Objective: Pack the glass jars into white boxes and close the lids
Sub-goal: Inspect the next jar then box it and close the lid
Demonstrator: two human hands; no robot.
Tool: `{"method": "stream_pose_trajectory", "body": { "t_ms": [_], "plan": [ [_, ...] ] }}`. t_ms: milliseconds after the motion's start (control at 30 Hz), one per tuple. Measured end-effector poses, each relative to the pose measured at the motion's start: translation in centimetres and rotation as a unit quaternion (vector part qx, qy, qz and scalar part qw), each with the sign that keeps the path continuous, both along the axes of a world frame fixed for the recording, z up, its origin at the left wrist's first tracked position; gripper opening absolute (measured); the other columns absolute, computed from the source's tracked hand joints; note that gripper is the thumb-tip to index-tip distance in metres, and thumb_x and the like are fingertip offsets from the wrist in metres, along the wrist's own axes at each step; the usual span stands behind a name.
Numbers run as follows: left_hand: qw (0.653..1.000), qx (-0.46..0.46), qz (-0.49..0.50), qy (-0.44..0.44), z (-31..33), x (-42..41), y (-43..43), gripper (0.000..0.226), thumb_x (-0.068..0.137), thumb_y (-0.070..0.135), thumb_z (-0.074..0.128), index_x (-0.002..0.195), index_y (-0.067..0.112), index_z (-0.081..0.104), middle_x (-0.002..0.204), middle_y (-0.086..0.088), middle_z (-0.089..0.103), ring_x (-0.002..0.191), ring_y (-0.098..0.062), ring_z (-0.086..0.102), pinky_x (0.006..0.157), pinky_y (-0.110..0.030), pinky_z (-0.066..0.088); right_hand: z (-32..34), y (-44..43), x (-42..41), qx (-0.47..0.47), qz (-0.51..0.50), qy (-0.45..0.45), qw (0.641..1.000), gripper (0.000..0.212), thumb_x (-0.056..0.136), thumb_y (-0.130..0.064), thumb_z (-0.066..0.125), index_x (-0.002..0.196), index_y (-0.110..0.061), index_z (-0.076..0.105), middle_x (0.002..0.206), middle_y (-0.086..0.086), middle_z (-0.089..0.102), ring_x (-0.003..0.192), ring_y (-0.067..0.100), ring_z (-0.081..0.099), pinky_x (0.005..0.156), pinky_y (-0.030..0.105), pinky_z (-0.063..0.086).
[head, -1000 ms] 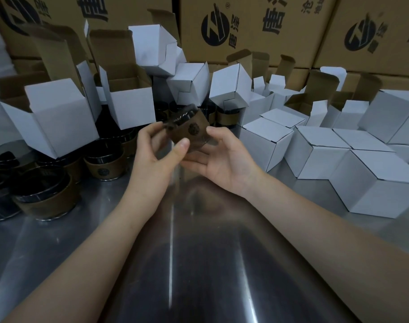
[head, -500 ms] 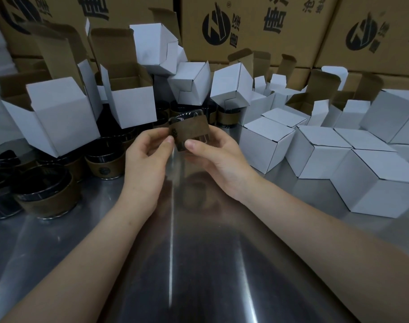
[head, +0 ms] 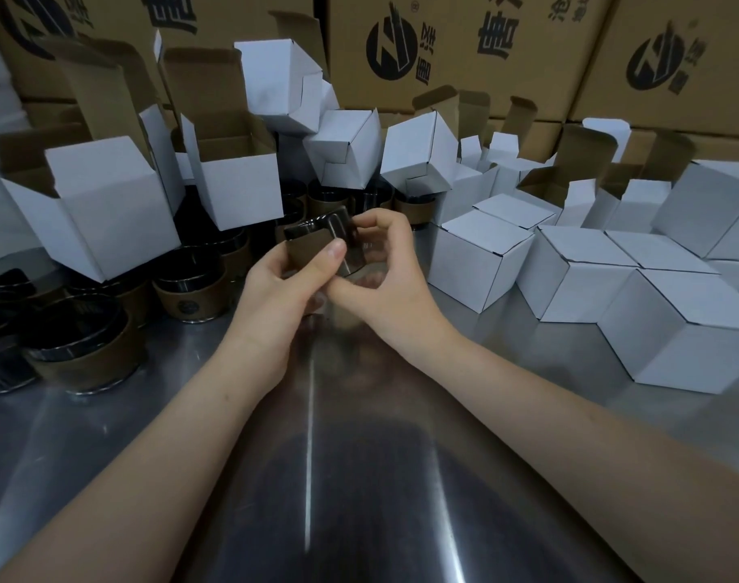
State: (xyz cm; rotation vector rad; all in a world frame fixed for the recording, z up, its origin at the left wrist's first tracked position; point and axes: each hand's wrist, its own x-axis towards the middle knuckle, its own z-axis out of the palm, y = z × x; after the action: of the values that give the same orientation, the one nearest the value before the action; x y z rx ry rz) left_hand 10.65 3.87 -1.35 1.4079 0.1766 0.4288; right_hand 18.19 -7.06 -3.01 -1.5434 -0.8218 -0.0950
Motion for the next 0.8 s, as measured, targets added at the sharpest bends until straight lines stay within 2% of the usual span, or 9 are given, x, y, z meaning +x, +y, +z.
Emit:
{"method": "stream_pose_trajectory", "body": {
  "t_ms": [133, 233, 333, 433, 500, 567, 667, 733, 800],
  "plan": [
    [0.997, -0.072, 0.01, -0.016, 0.2, 0.0, 0.4, 0.058, 0.074, 0.035, 0.07, 0.125, 0.008, 0.06, 0.12, -0.014, 0.068, 0.11, -0.03, 0.066, 0.096, -0.043, 0.052, 0.6, 0.0, -0.2, 0.039, 0.032, 0.077, 0.996, 0.035, 0.081, -0.019, 0.061, 0.11, -0.034, 0.051, 0.108, -0.007, 0.059, 0.096, 0.002, 0.058, 0.083, 0.021, 0.047],
    [0.991, -0.133, 0.025, -0.02, 0.3, 0.2, 0.5, 0.075, 0.072, 0.033, 0.071, 0.137, 0.004, 0.047, 0.124, -0.014, 0.066, 0.1, -0.024, 0.07, 0.083, -0.038, 0.057, 1.2, 0.0, 0.1, 0.095, 0.035, 0.202, 0.974, 0.03, 0.091, -0.012, 0.056, 0.119, -0.023, 0.057, 0.108, 0.006, 0.063, 0.096, 0.014, 0.059, 0.082, 0.033, 0.047],
    [0.985, -0.172, 0.001, -0.014, 0.4, 0.2, 0.4, 0.068, 0.078, 0.037, 0.066, 0.136, 0.006, 0.049, 0.123, -0.015, 0.066, 0.098, -0.022, 0.07, 0.075, -0.031, 0.057, 1.4, -0.3, 0.5, 0.106, 0.053, 0.282, 0.952, 0.029, 0.099, -0.01, 0.05, 0.127, -0.013, 0.059, 0.126, 0.021, 0.061, 0.104, 0.027, 0.058, 0.083, 0.036, 0.047],
    [0.982, -0.187, -0.015, -0.014, 0.3, 0.2, 0.7, 0.036, 0.088, 0.037, 0.06, 0.118, 0.018, 0.065, 0.117, -0.01, 0.07, 0.105, -0.025, 0.069, 0.087, -0.036, 0.055, 1.3, -0.6, 1.3, 0.08, 0.097, 0.313, 0.942, 0.038, 0.099, -0.017, 0.052, 0.137, -0.011, 0.055, 0.136, 0.019, 0.057, 0.128, 0.034, 0.051, 0.097, 0.045, 0.046],
    [0.979, -0.203, -0.025, -0.018, 0.2, 0.2, 0.8, 0.025, 0.093, 0.038, 0.056, 0.106, 0.023, 0.071, 0.115, -0.007, 0.072, 0.106, -0.026, 0.069, 0.089, -0.038, 0.054, 1.3, -0.7, 1.5, 0.07, 0.124, 0.324, 0.935, 0.044, 0.098, -0.02, 0.055, 0.141, -0.012, 0.051, 0.14, 0.017, 0.054, 0.134, 0.033, 0.045, 0.102, 0.046, 0.044],
    [0.979, -0.2, -0.033, -0.016, 0.2, 0.2, 0.8, 0.028, 0.093, 0.041, 0.054, 0.108, 0.024, 0.071, 0.112, -0.004, 0.073, 0.104, -0.026, 0.07, 0.085, -0.036, 0.056, 1.4, -0.9, 1.5, 0.068, 0.155, 0.324, 0.931, 0.046, 0.097, -0.02, 0.056, 0.142, -0.011, 0.05, 0.14, 0.02, 0.054, 0.13, 0.03, 0.05, 0.099, 0.043, 0.045],
    [0.981, -0.19, -0.045, 0.002, 0.2, 0.2, 0.8, 0.043, 0.093, 0.049, 0.051, 0.125, 0.023, 0.061, 0.114, -0.008, 0.072, 0.101, -0.029, 0.071, 0.076, -0.035, 0.06, 1.5, -1.0, 1.4, 0.064, 0.206, 0.309, 0.926, 0.052, 0.094, -0.023, 0.059, 0.143, -0.013, 0.047, 0.132, 0.02, 0.057, 0.111, 0.027, 0.055, 0.091, 0.041, 0.043],
    [0.98, -0.19, -0.058, 0.008, 0.2, 0.2, 0.8, 0.049, 0.096, 0.052, 0.046, 0.134, 0.023, 0.053, 0.118, -0.01, 0.07, 0.101, -0.031, 0.071, 0.074, -0.036, 0.06, 1.5, -1.0, 1.5, 0.074, 0.22, 0.316, 0.92, 0.064, 0.088, -0.023, 0.061, 0.148, -0.016, 0.04, 0.137, 0.021, 0.053, 0.112, 0.027, 0.056, 0.088, 0.04, 0.043],
    [0.98, -0.187, -0.07, 0.01, 0.2, 0.2, 0.9, 0.052, 0.095, 0.057, 0.042, 0.134, 0.023, 0.054, 0.118, -0.009, 0.07, 0.101, -0.031, 0.07, 0.078, -0.039, 0.059, 1.4, -0.9, 1.6, 0.093, 0.214, 0.33, 0.915, 0.074, 0.083, -0.02, 0.066, 0.15, -0.021, 0.036, 0.137, 0.011, 0.057, 0.112, 0.021, 0.062, 0.086, 0.036, 0.048]
  ]
}}
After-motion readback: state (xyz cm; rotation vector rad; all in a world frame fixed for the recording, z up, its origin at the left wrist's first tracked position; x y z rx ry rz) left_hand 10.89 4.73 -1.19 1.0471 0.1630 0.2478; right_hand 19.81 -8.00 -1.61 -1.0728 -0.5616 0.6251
